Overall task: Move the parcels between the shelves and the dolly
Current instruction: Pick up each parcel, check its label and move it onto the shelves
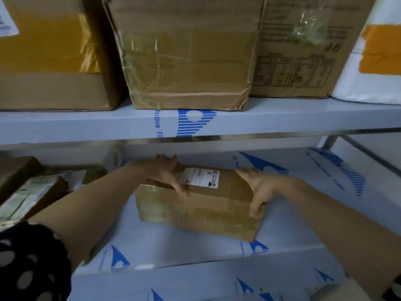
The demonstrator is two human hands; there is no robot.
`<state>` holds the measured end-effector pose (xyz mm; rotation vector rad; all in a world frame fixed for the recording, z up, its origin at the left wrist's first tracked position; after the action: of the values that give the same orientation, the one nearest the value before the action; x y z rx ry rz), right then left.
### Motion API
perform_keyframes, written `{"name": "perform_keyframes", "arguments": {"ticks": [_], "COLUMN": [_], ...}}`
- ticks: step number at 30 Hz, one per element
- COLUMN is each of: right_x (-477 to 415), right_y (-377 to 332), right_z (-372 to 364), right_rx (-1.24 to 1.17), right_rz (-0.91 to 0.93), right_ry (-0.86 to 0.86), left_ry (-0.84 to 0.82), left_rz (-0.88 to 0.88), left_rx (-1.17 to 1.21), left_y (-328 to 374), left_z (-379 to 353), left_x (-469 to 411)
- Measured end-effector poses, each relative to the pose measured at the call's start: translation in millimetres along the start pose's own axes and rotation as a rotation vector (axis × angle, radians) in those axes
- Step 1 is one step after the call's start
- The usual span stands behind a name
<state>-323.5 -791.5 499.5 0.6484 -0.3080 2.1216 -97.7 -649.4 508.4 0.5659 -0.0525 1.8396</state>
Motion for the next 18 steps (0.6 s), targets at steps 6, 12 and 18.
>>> {"name": "perform_keyframes", "arguments": {"ticks": [6,12,18], "right_x": [-8,-4,24], "right_y": [8,2,-6], "right_z": [-15,-22,-17], "right_rx": [-0.514,-0.904,-0.896], "right_rz": [-0.169,-0.299,-0.298], "right_ry": [-0.006,-0.079,-0.059], "left_ry": [0.153,0.102,0.217], "left_rz": [0.184,0.241,0.283], "left_rx": [0.303,0.398,0.483], "left_y": [-32,-34,-38], "left_z": [3,9,1], "left_x": [3,16,49]}}
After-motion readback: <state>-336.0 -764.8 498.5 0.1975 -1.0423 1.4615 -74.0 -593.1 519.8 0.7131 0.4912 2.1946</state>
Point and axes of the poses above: each hand's wrist, its own x-axis away from the middle knuckle, its own z-axis out of the back of the hand, y = z × x, the point moved 4 cm from there along -x, towards the middle knuckle, and after that the axes turned 15 degrees about -z, right-handed, at the moved point
